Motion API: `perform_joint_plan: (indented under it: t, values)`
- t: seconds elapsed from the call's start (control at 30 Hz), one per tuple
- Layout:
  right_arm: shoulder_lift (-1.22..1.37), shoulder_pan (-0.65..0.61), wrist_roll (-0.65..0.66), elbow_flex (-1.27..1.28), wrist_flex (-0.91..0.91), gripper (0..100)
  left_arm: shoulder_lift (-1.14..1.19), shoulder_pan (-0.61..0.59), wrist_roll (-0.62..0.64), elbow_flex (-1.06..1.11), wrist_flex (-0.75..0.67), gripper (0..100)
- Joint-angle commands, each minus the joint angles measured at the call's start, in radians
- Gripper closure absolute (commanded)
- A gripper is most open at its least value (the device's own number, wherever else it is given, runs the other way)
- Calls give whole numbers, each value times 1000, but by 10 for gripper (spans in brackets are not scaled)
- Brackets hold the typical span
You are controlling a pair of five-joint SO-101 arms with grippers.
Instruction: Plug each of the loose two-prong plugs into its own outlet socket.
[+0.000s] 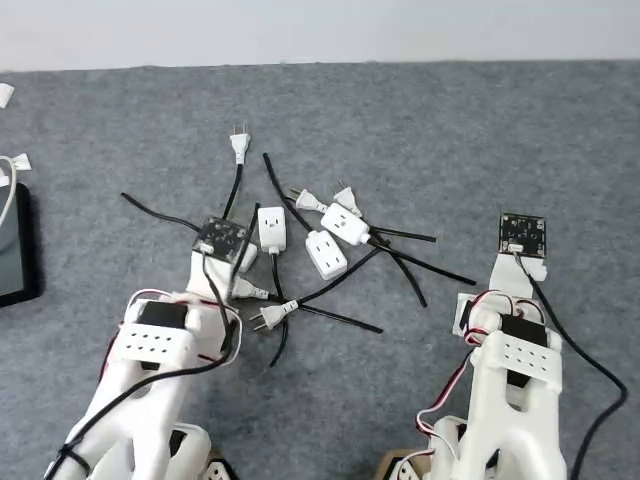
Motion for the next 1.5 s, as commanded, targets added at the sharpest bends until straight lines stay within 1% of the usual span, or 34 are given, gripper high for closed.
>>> perform_joint_plan:
  t: [0.0, 0.13, 0.2, 0.3, 0.43, 0.53, 0.63, 0.83, 0.93, 1.03, 1.13, 1.2, 1.3, 1.47]
  values:
    - [2, -13, 14, -5, -19, 954, -5, -6, -9, -48, -28, 987]
    - [2, -15, 14, -5, -19, 954, -5, -3, -9, -74, -12, 987]
    - [2, -15, 14, -5, -19, 954, -5, -5, -9, -122, 46, 979]
    - [2, -15, 14, -5, -21, 954, -5, -3, -9, -177, 123, 930]
    - [2, -16, 14, -5, -21, 954, -5, -11, -14, -176, 121, 856]
    - [2, -16, 14, -5, -21, 954, -5, -12, -17, -163, 121, 839]
    - [2, -16, 15, -5, -21, 954, -5, -15, -21, -134, 84, 837]
    - [2, -18, 17, 0, -22, 954, -3, -98, -133, -88, -2, 837]
    - [2, -18, 44, 3, -22, 957, -3, -114, -192, -71, -21, 836]
    - [2, -19, 46, 3, -22, 957, 3, -114, -235, -42, -72, 836]
    - [2, -19, 48, 3, -22, 957, 3, -109, -241, -12, -124, 831]
    - [2, -19, 48, 3, -22, 957, 3, -114, -241, -1, -140, 803]
    - [2, -19, 48, 3, -22, 957, 3, -117, -236, 2, -140, 755]
    - [2, -19, 48, 3, -22, 957, 5, -117, -236, 10, -140, 749]
